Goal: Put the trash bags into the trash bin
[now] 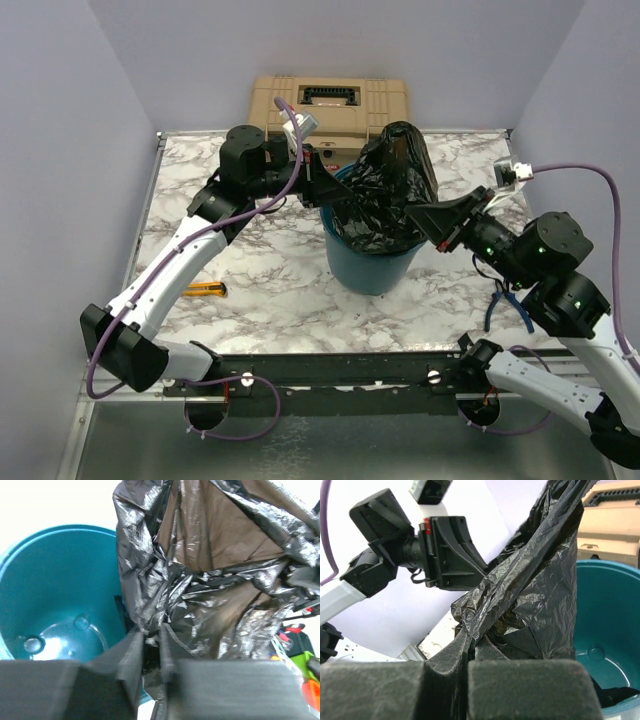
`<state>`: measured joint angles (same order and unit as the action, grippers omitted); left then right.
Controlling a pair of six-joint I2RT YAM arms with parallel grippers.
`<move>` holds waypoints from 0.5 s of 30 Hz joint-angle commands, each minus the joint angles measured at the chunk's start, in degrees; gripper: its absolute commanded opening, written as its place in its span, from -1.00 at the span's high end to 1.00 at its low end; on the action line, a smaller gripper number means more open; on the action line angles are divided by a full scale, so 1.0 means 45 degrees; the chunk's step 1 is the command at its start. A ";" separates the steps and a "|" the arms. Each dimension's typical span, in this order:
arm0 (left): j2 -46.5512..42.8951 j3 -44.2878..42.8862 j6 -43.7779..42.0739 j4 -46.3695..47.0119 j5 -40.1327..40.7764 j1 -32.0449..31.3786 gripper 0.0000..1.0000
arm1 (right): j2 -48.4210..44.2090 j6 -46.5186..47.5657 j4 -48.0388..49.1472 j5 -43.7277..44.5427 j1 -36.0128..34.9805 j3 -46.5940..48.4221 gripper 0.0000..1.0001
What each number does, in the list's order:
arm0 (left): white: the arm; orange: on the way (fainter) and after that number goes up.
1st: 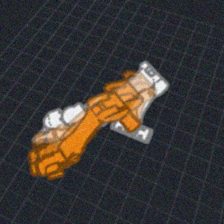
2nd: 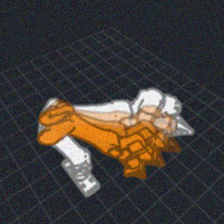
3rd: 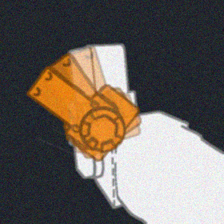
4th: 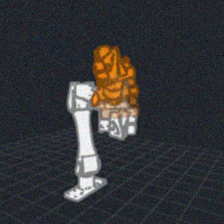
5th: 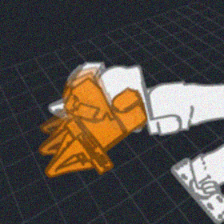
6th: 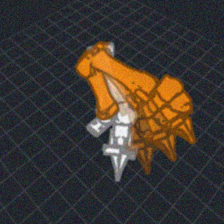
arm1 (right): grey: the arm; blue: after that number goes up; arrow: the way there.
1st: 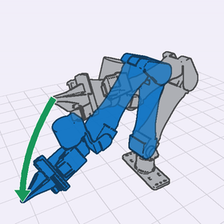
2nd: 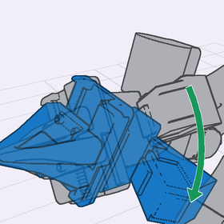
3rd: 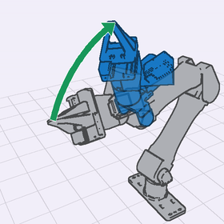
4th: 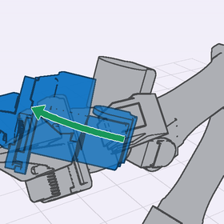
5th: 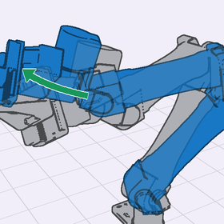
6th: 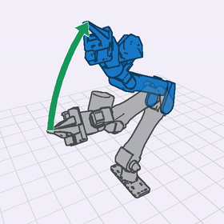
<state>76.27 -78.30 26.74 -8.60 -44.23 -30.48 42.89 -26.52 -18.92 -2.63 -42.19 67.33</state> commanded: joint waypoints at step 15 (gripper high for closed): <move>-0.1063 -0.0133 0.0168 0.0574 0.0489 0.0050 1.00 | -0.1302 -0.2636 -0.3412 0.3934 0.0039 -0.0530 -0.15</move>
<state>72.99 -78.24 27.00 -7.25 -43.99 -30.48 38.04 -35.42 -32.32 12.78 -42.15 64.03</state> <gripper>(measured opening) 0.003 0.576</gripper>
